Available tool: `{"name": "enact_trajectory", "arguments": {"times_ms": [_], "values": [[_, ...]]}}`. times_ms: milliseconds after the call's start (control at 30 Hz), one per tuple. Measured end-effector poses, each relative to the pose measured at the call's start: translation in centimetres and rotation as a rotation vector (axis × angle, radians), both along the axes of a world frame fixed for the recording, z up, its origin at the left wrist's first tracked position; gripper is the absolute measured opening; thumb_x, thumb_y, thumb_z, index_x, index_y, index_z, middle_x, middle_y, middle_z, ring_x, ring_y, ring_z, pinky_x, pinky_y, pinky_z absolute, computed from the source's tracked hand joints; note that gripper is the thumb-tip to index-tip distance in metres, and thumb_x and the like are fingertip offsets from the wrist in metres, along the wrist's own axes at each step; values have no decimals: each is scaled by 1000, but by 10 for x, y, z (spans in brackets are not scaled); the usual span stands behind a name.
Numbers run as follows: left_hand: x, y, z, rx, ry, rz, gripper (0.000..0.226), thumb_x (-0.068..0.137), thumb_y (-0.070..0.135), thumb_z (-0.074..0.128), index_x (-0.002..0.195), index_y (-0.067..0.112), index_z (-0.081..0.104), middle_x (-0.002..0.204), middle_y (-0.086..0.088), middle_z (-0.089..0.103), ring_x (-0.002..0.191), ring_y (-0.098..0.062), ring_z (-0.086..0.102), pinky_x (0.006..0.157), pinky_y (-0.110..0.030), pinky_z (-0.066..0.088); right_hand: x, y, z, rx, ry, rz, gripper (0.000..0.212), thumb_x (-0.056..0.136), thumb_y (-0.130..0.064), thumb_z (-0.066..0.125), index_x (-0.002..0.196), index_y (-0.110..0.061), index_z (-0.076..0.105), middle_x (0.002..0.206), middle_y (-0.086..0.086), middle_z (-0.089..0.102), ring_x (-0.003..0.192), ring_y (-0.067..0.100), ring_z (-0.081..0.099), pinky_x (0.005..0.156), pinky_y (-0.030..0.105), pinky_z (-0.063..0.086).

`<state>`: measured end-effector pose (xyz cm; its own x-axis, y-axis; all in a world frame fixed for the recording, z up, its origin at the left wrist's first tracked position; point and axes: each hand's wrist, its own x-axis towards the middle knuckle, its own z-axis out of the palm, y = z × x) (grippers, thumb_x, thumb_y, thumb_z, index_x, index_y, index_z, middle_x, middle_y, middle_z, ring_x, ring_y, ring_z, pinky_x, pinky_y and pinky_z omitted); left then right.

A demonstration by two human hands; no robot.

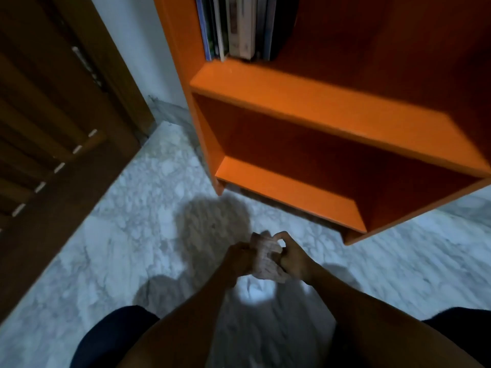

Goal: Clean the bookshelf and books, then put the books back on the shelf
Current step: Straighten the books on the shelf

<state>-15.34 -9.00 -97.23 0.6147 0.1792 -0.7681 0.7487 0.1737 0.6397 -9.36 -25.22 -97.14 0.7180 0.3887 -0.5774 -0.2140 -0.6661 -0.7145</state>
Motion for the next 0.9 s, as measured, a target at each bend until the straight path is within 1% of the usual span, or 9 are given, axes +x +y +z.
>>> {"name": "enact_trajectory", "arguments": {"times_ms": [100, 167, 267, 400, 500, 600, 700, 800, 900], "values": [[13, 7, 96, -56, -26, 24, 28, 96, 29, 57, 101, 7, 74, 94, -12, 75, 78, -20, 69, 64, -28, 52, 6, -4, 84, 78, -26, 3, 16, 102, -11, 50, 114, -16, 43, 53, -13, 56, 41, 1, 45, 46, 21, 37], [18, 11, 170, -75, -54, 4, 27, 98, 28, 50, 97, 15, 73, 97, -8, 75, 81, -19, 67, 67, -29, 49, 8, -2, 155, 136, -12, -12, 9, 102, -15, 51, 108, -18, 45, 57, -1, 54, 42, 8, 43, 43, 23, 33], [19, 11, 285, -160, -112, -92, 21, 100, 24, 51, 99, 23, 71, 88, -3, 75, 76, -18, 67, 62, -28, 49, 7, -5, 266, 213, 0, -5, 9, 100, 0, 52, 104, -8, 49, 58, -12, 60, 45, -2, 49, 46, 16, 36], [12, 8, 419, -210, -193, -257, 19, 98, 7, 50, 103, 9, 69, 84, -11, 68, 68, -18, 66, 57, -26, 51, -4, -23, 413, 259, -2, 31, 4, 100, 1, 52, 96, -1, 54, 58, -10, 60, 46, -4, 53, 49, 15, 39], [4, -9, 487, -125, -277, -374, 25, 93, 14, 61, 109, -3, 66, 93, -19, 63, 85, -27, 61, 69, -31, 51, -20, -49, 503, 226, 10, -13, 11, 101, -12, 56, 90, -9, 55, 68, 1, 57, 54, 4, 52, 52, 18, 42], [1, -43, 546, -80, -306, -421, 17, 98, 16, 62, 101, -1, 67, 97, -22, 65, 91, -31, 60, 76, -39, 48, -39, -91, 579, 199, 37, -104, 17, 100, -19, 60, 84, -13, 54, 65, -2, 56, 56, 10, 51, 56, 27, 42], [5, -91, 605, -94, -372, -554, 13, 97, 19, 63, 92, 7, 64, 95, -19, 64, 86, -27, 59, 72, -36, 46, -54, -141, 648, 163, 7, -180, 17, 90, -22, 68, 86, -8, 59, 73, 4, 62, 69, 18, 58, 68, 31, 48], [12, -147, 667, -88, -486, -710, 11, 98, 12, 57, 87, 10, 61, 83, -14, 60, 68, -19, 56, 60, -27, 43, -67, -187, 712, 149, -84, -300, 20, 78, -15, 70, 91, -1, 61, 81, 18, 66, 75, 26, 67, 68, 30, 55], [19, -202, 728, -22, -641, -808, 22, 97, 6, 55, 79, 18, 57, 73, -7, 58, 64, -19, 56, 59, -30, 53, -79, -227, 764, 101, -240, -431, 32, 72, -20, 69, 99, -5, 61, 89, 13, 67, 80, 19, 65, 72, 29, 55]]}}
